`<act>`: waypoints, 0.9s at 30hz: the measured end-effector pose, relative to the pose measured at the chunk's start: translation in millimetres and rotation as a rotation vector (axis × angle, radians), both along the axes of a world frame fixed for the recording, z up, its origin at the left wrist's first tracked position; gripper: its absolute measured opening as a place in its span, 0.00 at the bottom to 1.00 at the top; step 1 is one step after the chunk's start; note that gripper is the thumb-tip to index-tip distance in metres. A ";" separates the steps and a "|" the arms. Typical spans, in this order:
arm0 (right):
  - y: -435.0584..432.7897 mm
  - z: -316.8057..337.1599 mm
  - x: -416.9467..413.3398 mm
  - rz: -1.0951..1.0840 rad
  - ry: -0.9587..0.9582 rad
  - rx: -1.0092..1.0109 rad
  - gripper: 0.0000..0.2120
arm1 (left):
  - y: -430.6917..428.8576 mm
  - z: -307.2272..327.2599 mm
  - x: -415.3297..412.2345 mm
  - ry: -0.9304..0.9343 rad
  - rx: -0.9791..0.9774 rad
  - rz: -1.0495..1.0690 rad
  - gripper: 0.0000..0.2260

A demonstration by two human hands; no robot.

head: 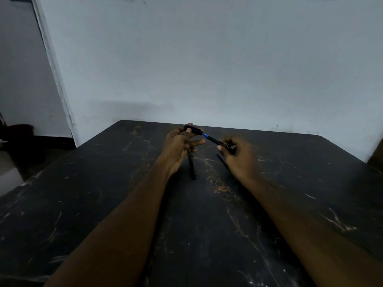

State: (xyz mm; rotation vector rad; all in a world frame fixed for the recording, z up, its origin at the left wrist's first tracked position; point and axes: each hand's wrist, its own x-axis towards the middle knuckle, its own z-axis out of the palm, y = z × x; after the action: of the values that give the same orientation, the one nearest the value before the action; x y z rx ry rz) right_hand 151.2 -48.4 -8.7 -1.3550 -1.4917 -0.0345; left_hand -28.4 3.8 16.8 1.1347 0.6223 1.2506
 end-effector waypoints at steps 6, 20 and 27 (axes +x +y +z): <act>0.3 0.1 0.1 -0.013 0.008 -0.001 0.04 | -1.5 1.1 1.7 -0.003 0.020 -0.011 0.05; 2.6 -0.7 -1.7 0.013 0.002 -0.001 0.06 | 2.8 -6.1 9.0 0.131 0.083 0.091 0.11; -2.8 2.3 -6.4 0.025 0.031 0.005 0.06 | 3.3 -9.9 10.0 0.154 0.148 0.161 0.04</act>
State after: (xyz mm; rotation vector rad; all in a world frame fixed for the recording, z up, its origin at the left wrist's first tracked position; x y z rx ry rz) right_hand 144.8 -51.2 -6.4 -1.3265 -1.4815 -0.0014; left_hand -18.4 7.1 6.9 1.3341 0.7590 1.3725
